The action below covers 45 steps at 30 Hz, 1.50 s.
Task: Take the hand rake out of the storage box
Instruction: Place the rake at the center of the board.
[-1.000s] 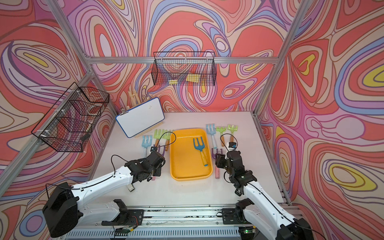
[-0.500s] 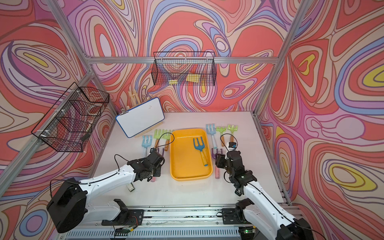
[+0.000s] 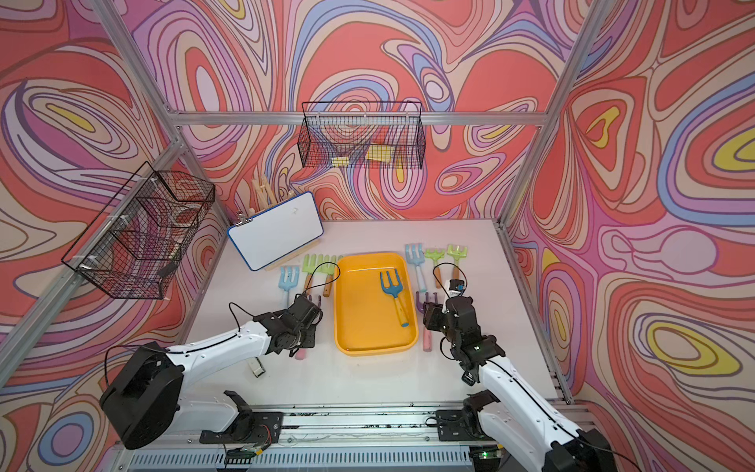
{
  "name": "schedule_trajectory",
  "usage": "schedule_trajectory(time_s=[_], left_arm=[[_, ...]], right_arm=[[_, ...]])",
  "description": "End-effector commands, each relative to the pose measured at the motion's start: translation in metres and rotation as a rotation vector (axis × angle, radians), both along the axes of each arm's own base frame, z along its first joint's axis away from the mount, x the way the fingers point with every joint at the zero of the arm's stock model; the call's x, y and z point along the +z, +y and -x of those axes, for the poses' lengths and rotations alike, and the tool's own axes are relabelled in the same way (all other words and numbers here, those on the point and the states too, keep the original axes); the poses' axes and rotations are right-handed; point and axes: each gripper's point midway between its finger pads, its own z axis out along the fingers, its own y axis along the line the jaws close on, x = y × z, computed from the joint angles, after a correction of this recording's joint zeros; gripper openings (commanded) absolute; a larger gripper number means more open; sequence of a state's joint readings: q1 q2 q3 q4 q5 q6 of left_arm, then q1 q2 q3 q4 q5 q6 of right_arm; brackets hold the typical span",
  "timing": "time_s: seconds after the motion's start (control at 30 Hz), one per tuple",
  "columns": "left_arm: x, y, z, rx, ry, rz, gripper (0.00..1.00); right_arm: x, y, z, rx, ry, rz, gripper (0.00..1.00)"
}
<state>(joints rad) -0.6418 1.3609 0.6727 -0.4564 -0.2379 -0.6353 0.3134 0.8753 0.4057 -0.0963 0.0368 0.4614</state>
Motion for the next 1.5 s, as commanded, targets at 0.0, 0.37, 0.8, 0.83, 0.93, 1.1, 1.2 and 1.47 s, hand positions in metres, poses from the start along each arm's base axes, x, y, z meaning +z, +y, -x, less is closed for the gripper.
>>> schedule_trajectory(time_s=[0.0,0.37,0.8,0.83,0.93,1.1,1.2,1.47], left_arm=[[-0.005,0.003,-0.001,-0.005,0.003,-0.015,0.16],[-0.012,0.005,-0.001,0.0,0.03,-0.027,0.17],[-0.014,0.007,-0.001,0.005,0.043,-0.039,0.19],[-0.014,0.006,-0.001,0.004,0.042,-0.038,0.19],[-0.012,0.007,-0.001,0.004,0.039,-0.037,0.2],[-0.011,0.007,-0.001,0.002,0.039,-0.039,0.31],[-0.011,0.008,-0.001,0.002,0.037,-0.039,0.39],[0.005,0.005,0.0,-0.01,0.019,-0.011,0.59]], right_arm=[[0.01,0.0,-0.005,0.0,-0.031,-0.001,0.53],[0.009,0.0,-0.005,0.001,-0.031,-0.002,0.53],[0.009,0.0,-0.004,0.001,-0.029,-0.001,0.53],[0.009,0.0,-0.004,0.001,-0.028,-0.003,0.54],[0.009,0.0,-0.005,0.001,-0.03,-0.002,0.53],[0.009,0.001,-0.005,0.0,-0.029,-0.002,0.53],[0.009,0.001,-0.005,0.003,-0.028,-0.003,0.53],[0.009,0.003,-0.006,0.013,-0.027,-0.005,0.59]])
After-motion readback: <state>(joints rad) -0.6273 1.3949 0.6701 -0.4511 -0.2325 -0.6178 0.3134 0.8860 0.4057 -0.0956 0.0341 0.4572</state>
